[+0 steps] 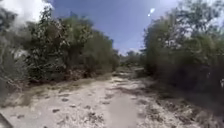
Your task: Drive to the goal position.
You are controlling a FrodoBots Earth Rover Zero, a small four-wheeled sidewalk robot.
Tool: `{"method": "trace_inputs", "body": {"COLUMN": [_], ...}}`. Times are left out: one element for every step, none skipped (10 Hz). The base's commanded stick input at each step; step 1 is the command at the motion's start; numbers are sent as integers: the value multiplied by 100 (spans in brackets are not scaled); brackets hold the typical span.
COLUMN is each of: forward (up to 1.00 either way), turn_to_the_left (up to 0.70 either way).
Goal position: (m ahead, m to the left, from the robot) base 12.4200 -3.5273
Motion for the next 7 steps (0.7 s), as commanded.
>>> {"method": "trace_inputs", "body": {"forward": [70, 70, 70, 70, 70, 70, 70], "turn_to_the_left": [0, 0, 0, 0, 0, 0, 0]}}
